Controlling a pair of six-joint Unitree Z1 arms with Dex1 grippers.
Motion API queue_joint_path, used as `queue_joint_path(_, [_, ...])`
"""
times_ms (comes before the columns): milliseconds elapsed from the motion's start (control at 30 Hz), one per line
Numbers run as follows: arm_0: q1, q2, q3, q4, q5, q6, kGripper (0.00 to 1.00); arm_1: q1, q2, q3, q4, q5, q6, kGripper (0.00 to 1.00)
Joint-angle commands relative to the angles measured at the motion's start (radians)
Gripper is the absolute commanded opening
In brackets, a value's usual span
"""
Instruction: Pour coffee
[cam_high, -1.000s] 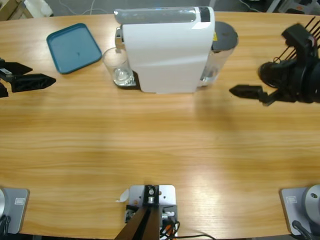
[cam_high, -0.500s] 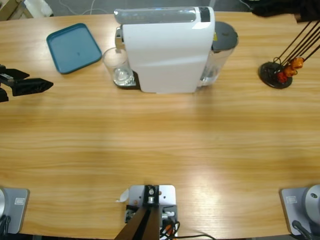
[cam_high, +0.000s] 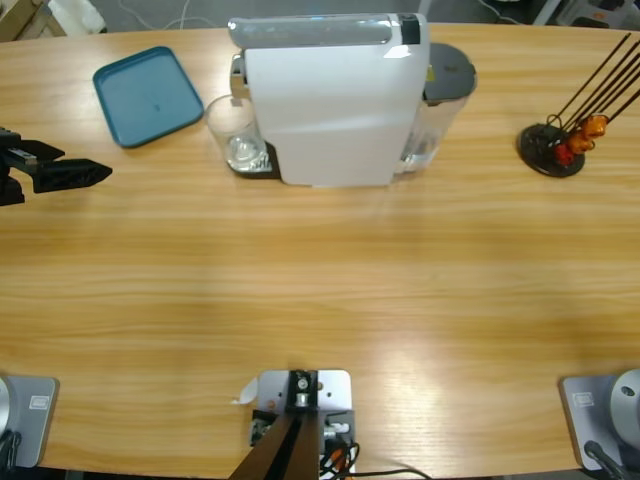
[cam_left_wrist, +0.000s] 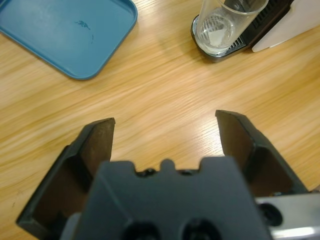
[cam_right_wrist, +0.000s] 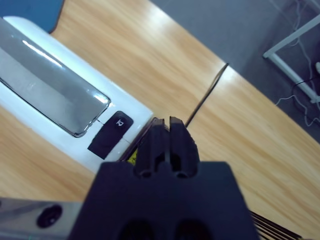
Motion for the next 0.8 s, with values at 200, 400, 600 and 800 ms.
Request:
queue_joint_path(200, [0.004, 0.033, 0.028, -0.011, 0.015, -0.01, 0.879, -0.008, 0.144, -0.059, 0.065, 0.083, -0.016, 0.0])
queue_joint_path(400, [0.004, 0.035, 0.026, -0.011, 0.015, -0.01, 0.877, 0.01, 0.136, -0.072, 0.095, 0.079, -0.023, 0.0])
queue_joint_path(600, [0.004, 0.039, 0.025, -0.01, 0.011, -0.01, 0.876, 0.044, 0.126, -0.125, 0.159, 0.057, -0.042, 0.0])
queue_joint_path(800, [0.004, 0.041, 0.025, -0.01, 0.011, -0.01, 0.876, 0.066, 0.113, -0.142, 0.195, 0.053, -0.049, 0.0])
